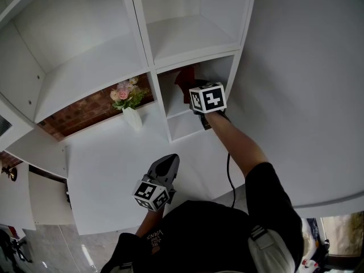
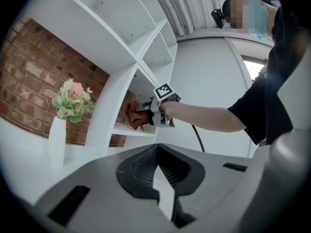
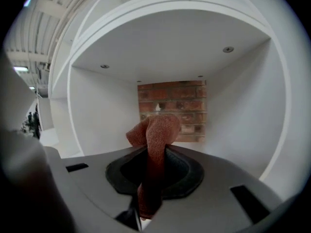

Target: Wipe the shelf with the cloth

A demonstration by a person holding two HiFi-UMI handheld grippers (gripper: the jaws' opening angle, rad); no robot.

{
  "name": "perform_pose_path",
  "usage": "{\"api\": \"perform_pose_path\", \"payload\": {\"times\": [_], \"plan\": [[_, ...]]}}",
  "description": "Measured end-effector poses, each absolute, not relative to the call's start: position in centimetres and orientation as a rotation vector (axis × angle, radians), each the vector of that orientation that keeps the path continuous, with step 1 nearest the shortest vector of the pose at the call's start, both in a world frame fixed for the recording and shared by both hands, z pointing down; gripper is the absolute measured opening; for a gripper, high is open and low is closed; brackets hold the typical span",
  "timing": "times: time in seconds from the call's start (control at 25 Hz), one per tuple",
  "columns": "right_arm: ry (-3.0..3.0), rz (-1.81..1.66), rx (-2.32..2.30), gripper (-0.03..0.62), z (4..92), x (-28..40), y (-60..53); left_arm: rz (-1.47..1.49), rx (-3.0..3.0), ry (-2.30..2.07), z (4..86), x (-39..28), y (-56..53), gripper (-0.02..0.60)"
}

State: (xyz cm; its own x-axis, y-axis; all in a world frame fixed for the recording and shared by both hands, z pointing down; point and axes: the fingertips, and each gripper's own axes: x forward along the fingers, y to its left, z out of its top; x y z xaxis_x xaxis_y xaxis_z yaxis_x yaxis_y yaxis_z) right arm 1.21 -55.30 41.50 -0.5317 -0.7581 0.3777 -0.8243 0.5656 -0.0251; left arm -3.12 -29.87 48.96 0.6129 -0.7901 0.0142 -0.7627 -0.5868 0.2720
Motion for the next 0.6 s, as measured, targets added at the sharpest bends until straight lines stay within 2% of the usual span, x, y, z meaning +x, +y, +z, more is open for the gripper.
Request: {"api": "perform_pose_path", "payload": {"times": [0.28, 0.6], "plan": [[-2.636, 0.491, 1.030, 0.057, 41.8, -4.0, -51.1, -0.158, 2.574, -1.305, 49.0, -3.6, -29.3, 0.006], [-2.624, 0.491, 0.928, 0.057, 44.8, -6.1, -48.6, -0.162, 2.573, -1.305, 49.0, -3.2, -29.0, 0.006]]}}
